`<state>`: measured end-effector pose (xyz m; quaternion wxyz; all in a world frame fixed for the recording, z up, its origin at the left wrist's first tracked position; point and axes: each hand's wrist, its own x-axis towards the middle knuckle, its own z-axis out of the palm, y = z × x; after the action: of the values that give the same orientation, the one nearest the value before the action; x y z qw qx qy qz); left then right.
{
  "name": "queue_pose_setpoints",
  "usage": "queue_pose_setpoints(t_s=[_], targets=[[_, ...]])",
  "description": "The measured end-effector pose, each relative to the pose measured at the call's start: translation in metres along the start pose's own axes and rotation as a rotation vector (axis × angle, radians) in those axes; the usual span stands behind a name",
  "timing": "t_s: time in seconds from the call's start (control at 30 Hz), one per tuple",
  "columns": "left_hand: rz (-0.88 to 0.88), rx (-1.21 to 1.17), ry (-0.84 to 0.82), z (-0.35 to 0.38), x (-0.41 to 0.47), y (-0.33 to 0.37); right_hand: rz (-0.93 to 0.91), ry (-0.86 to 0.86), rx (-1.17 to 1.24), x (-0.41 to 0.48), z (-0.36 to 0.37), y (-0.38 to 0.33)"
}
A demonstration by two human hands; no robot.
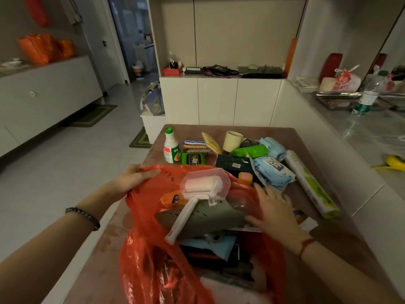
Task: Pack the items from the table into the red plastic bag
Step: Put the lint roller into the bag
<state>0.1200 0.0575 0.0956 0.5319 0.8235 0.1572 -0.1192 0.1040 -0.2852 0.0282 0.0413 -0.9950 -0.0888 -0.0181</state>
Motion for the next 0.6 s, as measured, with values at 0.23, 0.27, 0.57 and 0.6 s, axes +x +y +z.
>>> queue_pose_setpoints(t_s=[0.23,0.27,0.57,0.6], targets=[[-0.040,0.541,-0.023,-0.008,-0.008,-0.006,0.273,-0.203,0.203,-0.008,0.005,0.043],[-0.052,0.612,-0.012,-0.011,-0.009,-0.009,0.321,-0.197,0.334,-0.002,-0.003,0.048],[-0.039,-0.220,0.041,-0.026,-0.027,0.011,0.420,0.105,1.148,0.034,-0.071,0.033],[-0.028,-0.282,0.032,-0.028,-0.031,0.019,0.383,0.163,1.189,0.039,-0.080,0.027]])
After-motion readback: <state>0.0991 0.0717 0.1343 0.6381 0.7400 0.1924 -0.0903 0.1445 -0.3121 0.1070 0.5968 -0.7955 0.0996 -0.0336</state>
